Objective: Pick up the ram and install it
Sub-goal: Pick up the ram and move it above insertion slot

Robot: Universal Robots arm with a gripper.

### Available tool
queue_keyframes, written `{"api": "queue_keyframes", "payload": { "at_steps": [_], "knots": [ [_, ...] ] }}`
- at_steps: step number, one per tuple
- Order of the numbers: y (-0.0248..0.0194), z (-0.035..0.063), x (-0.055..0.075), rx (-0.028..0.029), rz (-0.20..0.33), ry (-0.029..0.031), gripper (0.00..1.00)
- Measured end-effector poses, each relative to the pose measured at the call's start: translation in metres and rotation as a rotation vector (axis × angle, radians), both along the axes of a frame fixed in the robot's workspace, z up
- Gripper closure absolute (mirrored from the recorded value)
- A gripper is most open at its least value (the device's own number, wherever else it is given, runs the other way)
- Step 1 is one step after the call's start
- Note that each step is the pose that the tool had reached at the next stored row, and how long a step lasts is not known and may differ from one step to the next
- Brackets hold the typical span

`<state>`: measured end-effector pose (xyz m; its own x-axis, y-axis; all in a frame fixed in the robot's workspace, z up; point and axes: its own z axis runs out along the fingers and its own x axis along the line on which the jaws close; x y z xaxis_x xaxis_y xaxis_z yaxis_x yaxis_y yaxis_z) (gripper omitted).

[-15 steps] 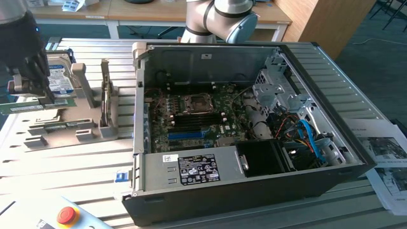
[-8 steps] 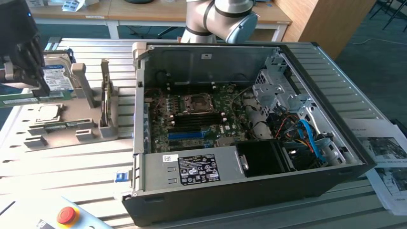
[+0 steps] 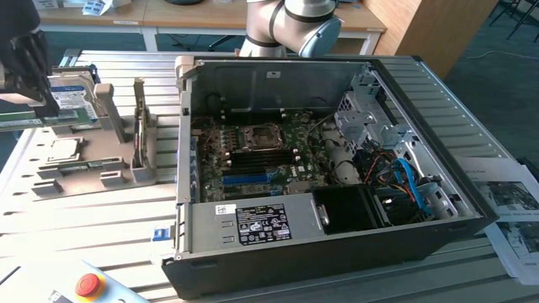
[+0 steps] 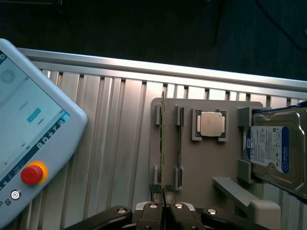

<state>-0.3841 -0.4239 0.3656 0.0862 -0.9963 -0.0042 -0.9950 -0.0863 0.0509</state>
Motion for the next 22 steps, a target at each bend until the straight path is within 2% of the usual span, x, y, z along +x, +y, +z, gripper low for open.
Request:
{"api": "queue_keyframes", "payload": {
  "at_steps": [7,16,22],
  "knots": [
    [0.0,0.0142,0.0,-0.0066,0.0,0.0001,0.88],
    [0.0001,0.0148,0.001,-0.0068,0.0,0.0004,0.88],
    [-0.0003,0.0146,0.013,-0.0066,0.0,0.0041,0.88]
  ]
}}
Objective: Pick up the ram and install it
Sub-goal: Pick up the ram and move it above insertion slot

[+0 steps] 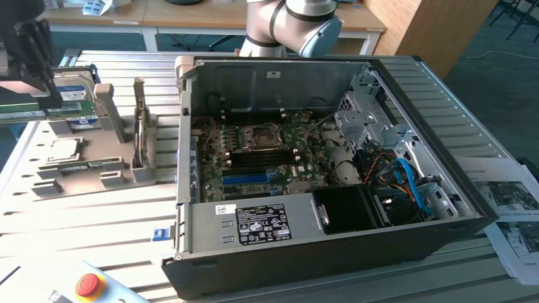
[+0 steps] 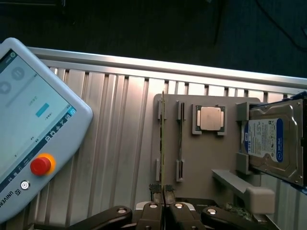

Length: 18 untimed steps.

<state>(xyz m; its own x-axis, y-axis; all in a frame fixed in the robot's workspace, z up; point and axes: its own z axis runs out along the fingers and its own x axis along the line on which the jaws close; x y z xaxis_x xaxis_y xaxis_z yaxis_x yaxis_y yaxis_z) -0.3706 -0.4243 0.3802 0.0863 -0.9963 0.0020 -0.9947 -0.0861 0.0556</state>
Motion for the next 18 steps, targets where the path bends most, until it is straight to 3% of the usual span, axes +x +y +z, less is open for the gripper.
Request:
{"api": "queue_keyframes", "payload": {
  "at_steps": [10,18],
  "knots": [
    [-0.0007,0.0001,0.028,0.0,0.0,0.0095,0.88],
    [-0.0007,0.0046,0.03,-0.0003,0.0,0.0099,0.88]
  ]
}}
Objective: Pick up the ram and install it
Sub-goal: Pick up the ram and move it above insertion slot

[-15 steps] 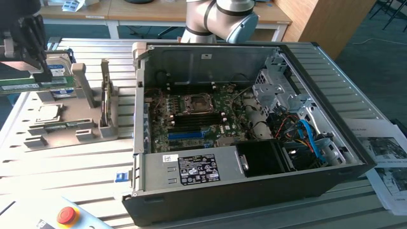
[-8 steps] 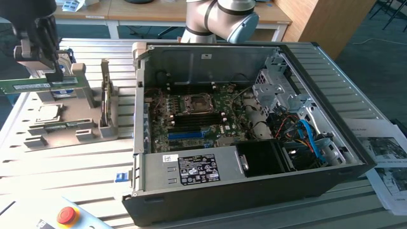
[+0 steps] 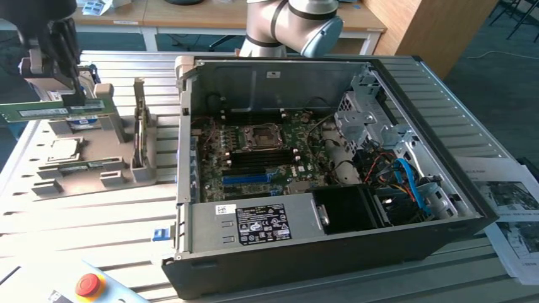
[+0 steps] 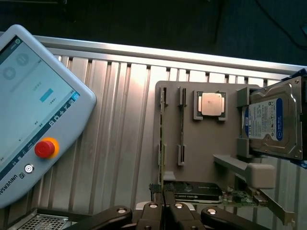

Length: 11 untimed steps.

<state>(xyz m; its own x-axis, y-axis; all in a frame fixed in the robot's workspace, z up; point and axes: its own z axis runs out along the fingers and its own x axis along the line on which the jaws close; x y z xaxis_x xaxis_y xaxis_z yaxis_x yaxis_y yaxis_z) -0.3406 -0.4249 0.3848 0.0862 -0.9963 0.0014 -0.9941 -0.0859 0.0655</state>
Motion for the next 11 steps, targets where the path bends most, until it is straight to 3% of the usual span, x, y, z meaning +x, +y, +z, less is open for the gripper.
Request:
{"api": "queue_keyframes", "payload": {
  "at_steps": [7,11],
  "knots": [
    [0.0,0.0013,0.0001,-0.0003,0.0,-0.0001,0.88],
    [0.0,0.0013,0.0064,-0.0003,0.003,-0.0001,0.88]
  ]
}}
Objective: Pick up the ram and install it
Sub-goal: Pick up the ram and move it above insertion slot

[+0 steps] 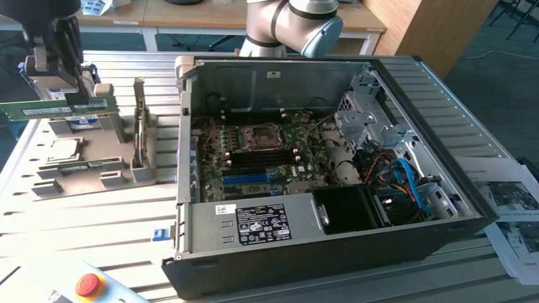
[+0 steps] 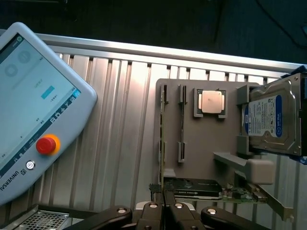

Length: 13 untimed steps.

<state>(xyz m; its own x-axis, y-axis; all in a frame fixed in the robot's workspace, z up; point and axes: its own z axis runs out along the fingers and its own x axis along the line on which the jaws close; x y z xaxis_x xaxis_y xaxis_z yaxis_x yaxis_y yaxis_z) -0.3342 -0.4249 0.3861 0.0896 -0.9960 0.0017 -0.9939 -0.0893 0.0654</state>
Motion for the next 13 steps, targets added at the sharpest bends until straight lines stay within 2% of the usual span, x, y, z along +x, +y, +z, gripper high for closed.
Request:
{"api": "queue_keyframes", "payload": {
  "at_steps": [13],
  "knots": [
    [0.0,0.0,0.035,-0.0003,0.01,0.0,0.88]
  ]
}}
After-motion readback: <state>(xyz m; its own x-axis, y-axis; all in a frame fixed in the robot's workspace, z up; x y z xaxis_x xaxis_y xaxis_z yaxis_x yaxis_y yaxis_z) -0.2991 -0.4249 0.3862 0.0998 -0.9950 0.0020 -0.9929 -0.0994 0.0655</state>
